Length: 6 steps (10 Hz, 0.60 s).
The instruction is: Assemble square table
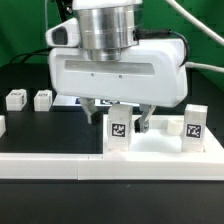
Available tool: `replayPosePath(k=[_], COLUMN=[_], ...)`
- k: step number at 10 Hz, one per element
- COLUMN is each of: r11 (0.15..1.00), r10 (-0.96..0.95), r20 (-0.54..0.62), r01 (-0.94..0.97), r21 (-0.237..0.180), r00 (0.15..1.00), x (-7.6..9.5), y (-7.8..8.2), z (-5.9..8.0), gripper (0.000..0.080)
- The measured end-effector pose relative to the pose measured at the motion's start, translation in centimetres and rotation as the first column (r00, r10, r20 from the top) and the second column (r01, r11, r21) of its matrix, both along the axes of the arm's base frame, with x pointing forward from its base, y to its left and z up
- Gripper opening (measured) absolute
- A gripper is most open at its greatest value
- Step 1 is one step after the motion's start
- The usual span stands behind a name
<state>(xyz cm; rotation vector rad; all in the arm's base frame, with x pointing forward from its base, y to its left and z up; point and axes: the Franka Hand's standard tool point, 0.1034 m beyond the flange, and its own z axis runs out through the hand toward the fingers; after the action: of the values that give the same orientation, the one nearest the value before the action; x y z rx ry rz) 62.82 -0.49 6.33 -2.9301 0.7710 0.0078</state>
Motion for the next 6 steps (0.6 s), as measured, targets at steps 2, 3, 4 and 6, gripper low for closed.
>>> replayPosePath(k=[2, 3, 4, 6], r11=[0.998, 0.999, 1.0, 0.99], r10=[0.069, 0.043, 0.001, -0.139], r20=[0.022, 0.018, 0.015, 0.0], r01=[-0.069, -0.042, -0.001, 0.139], r21=[-0.013, -0.012, -0.009, -0.003], r00=[0.997, 0.999, 1.0, 0.99], x=[0.25, 0.23, 0.23, 0.22], y=[-0.55, -0.56, -0.56, -0.54], z=[-0.05, -0.06, -0.07, -0.09], gripper=[0.0649, 0.0622, 0.0622, 0.0451])
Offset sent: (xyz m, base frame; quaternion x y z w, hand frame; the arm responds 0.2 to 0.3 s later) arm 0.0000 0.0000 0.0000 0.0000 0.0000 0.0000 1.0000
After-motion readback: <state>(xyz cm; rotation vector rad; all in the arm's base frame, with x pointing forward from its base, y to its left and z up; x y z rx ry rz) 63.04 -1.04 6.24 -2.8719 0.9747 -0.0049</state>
